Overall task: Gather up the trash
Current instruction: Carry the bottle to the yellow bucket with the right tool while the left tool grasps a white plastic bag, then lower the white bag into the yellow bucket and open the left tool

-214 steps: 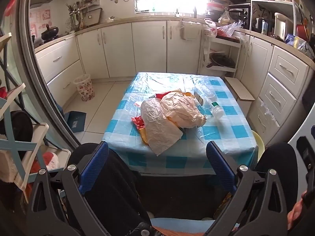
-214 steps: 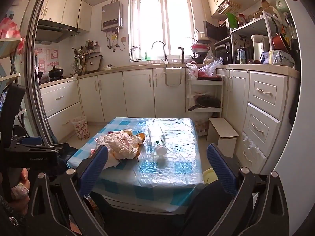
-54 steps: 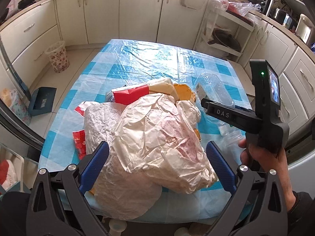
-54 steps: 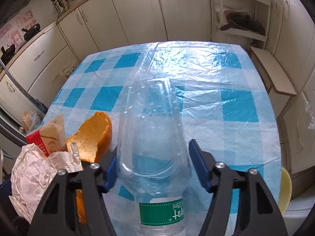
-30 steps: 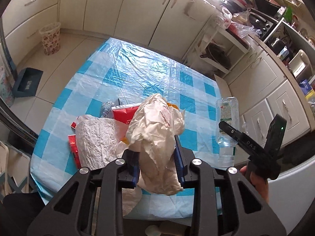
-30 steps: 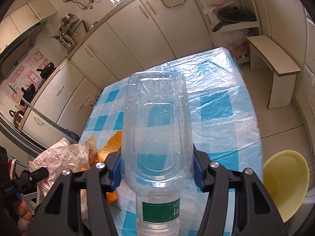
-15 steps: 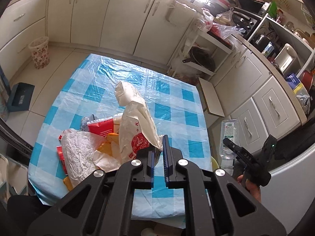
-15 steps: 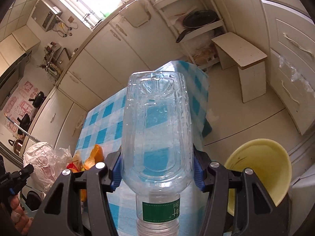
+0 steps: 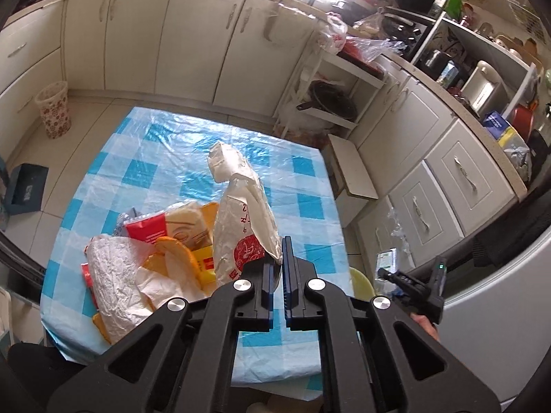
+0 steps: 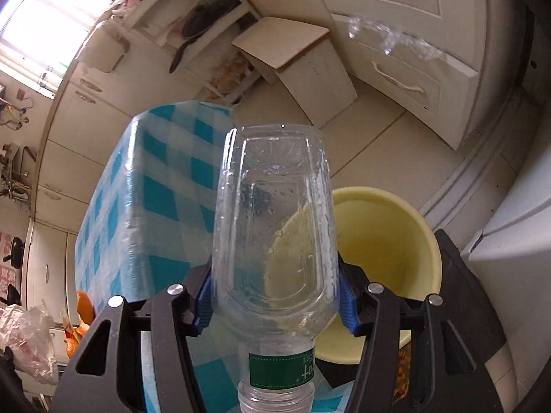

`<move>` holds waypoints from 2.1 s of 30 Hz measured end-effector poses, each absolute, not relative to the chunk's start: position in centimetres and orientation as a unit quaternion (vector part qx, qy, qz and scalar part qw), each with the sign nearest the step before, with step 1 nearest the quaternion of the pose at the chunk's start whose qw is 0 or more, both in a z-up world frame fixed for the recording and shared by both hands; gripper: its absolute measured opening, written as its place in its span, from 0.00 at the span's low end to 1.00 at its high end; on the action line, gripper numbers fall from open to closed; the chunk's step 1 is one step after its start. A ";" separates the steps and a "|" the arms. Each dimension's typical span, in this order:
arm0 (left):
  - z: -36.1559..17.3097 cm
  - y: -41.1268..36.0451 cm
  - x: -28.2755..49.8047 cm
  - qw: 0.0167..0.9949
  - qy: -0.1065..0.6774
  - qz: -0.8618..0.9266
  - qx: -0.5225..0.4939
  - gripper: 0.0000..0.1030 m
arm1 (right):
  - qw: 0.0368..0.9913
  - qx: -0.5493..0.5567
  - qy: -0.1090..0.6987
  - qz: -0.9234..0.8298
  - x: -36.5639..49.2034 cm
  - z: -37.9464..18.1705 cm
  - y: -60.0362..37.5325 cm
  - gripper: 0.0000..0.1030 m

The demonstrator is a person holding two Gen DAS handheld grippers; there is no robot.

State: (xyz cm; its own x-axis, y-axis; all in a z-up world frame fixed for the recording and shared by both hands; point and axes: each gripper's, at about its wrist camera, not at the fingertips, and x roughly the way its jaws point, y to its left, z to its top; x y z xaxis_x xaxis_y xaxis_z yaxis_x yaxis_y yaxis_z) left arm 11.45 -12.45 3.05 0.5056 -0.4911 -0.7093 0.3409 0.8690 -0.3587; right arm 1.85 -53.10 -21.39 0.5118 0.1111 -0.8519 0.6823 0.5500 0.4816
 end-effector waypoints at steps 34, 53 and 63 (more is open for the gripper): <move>-15.4 -43.3 7.9 0.707 0.598 -0.378 -0.019 0.04 | 0.916 0.283 0.171 -0.228 -2.1 -1.2 -52.0 0.88; -16.8 -43.5 7.4 0.709 0.609 -0.355 0.019 0.79 | 0.920 0.270 0.175 -0.224 -1.6 -1.0 -51.2 0.91; -13.8 -38.5 7.0 0.746 0.573 -0.340 0.015 0.83 | 0.923 0.263 0.176 -0.217 -0.9 -0.7 -50.2 0.91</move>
State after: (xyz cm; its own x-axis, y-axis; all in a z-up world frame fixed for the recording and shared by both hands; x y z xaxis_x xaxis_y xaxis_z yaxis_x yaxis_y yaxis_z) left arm 7.05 -38.54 -13.77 0.1123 -0.4900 -0.8645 0.5248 0.7680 -0.3671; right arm -0.88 -50.21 -0.75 0.8436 -0.3088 -0.4393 0.4939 0.7673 0.4091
